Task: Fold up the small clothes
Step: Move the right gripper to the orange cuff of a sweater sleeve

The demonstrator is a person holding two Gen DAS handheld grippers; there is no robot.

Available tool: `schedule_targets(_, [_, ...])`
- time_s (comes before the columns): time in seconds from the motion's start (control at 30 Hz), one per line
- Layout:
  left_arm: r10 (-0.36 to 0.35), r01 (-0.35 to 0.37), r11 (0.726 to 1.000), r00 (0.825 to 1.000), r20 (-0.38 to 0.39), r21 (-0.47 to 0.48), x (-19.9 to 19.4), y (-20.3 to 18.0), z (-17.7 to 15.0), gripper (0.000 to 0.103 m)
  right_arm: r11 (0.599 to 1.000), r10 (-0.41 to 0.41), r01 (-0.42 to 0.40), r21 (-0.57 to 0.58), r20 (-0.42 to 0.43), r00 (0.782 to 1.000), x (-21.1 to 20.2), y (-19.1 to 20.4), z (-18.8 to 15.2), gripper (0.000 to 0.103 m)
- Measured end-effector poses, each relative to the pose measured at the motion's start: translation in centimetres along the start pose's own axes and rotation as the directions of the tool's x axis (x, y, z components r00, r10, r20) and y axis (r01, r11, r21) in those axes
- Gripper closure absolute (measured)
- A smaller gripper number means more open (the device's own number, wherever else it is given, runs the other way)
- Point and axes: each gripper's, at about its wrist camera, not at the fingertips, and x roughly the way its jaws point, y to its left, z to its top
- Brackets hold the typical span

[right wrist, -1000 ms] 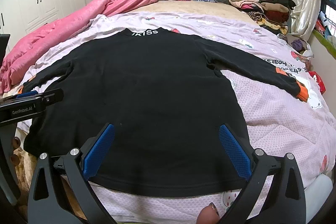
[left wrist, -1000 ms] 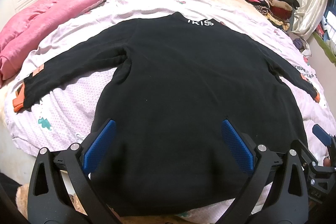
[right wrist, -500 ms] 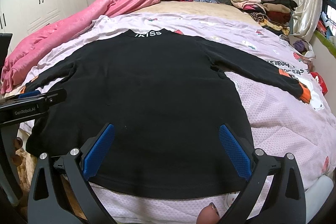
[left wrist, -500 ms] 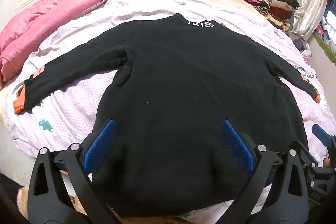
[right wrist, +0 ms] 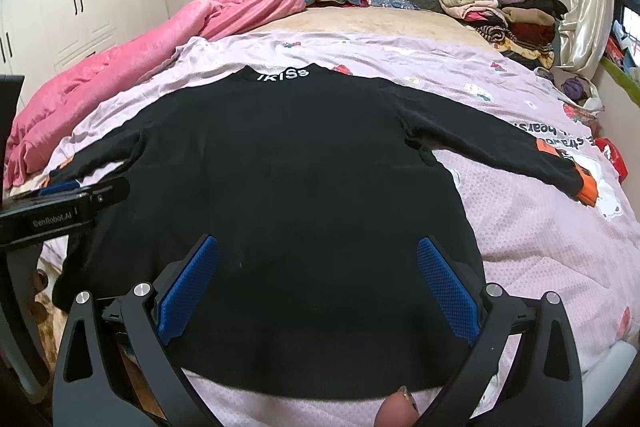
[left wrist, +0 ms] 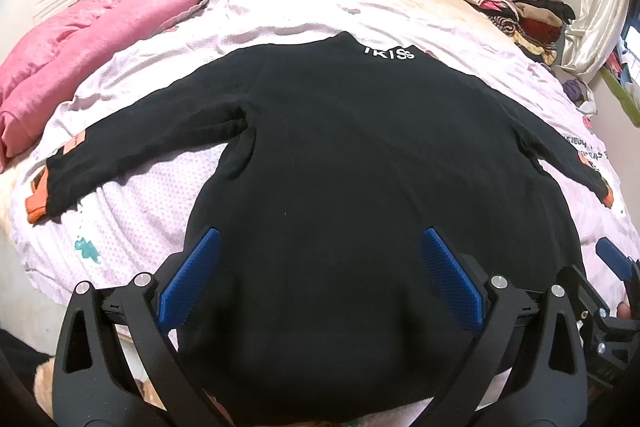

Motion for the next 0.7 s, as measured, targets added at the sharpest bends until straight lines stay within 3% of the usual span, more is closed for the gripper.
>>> schedule_targets(0.7, [-0.012, 0.012, 1.0, 1.0, 0.016, -0.022, 2.3, -1.6, 5.9, 0.009, 0.997, -0.005, 0.002, 0.073, 0.043, 0.999, 3.1, -2.5, 5.0, 0.004])
